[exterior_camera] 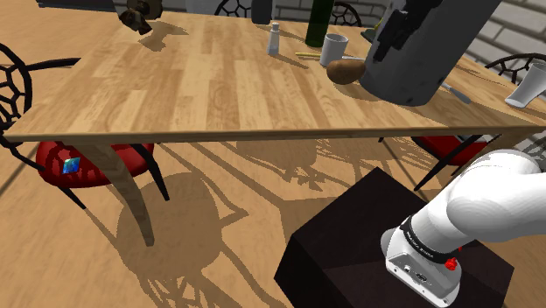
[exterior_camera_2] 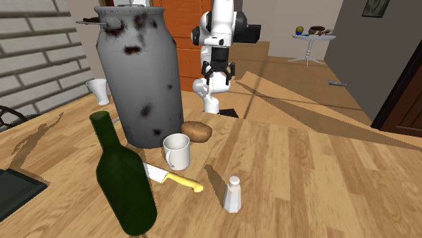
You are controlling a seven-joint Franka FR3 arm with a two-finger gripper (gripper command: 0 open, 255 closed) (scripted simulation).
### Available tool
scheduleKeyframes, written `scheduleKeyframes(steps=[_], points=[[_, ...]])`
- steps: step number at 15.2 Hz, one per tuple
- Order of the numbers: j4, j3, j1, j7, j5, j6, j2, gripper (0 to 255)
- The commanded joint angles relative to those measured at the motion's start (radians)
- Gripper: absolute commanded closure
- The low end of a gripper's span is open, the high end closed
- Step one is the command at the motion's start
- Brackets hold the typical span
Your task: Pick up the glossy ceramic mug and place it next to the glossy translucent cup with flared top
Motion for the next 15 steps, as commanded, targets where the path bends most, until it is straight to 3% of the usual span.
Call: scheduleKeyframes(steps=[1,15], points=[[0.0,0.0,0.0,0.0,0.0,0.0,0.0,0],[0.267,-0.144,-0.027,-0.123,0.002,0.245,0.485,0]])
